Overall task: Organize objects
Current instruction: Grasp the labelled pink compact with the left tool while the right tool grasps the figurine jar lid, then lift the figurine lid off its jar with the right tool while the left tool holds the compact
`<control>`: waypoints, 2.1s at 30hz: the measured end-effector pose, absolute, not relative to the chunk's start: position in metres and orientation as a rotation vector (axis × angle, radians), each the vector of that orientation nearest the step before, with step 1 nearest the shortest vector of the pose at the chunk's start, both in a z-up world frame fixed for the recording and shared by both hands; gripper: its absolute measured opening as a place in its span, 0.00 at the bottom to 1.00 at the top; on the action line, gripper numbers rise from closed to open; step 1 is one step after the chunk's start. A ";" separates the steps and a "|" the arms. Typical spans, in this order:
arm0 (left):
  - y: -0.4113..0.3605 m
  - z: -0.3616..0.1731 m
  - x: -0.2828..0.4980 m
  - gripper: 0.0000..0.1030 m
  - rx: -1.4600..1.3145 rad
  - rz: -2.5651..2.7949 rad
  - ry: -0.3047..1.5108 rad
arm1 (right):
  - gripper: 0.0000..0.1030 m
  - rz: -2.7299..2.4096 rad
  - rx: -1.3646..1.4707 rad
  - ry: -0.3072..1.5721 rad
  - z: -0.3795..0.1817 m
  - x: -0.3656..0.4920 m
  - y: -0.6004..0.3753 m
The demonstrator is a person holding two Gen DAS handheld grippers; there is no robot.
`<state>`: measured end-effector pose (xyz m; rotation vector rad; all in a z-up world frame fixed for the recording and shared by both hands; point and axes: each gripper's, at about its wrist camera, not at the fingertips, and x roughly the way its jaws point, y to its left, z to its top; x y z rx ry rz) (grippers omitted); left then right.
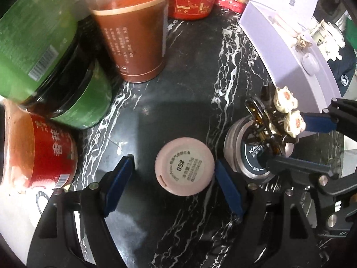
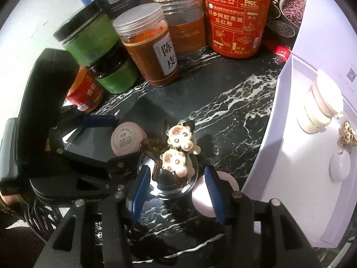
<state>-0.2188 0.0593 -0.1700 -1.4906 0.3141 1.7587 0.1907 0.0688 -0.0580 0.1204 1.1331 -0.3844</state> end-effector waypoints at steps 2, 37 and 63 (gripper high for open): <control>0.060 -0.169 -0.218 0.71 -1.481 1.762 0.317 | 0.53 -0.391 0.133 1.129 -0.057 0.192 0.065; 0.050 -0.153 -0.183 0.48 -1.534 1.766 0.245 | 0.47 -0.313 0.033 1.086 -0.061 0.179 0.088; 0.013 -0.131 -0.084 0.48 -1.508 1.750 0.270 | 0.47 -0.307 -0.002 1.078 -0.050 0.075 0.108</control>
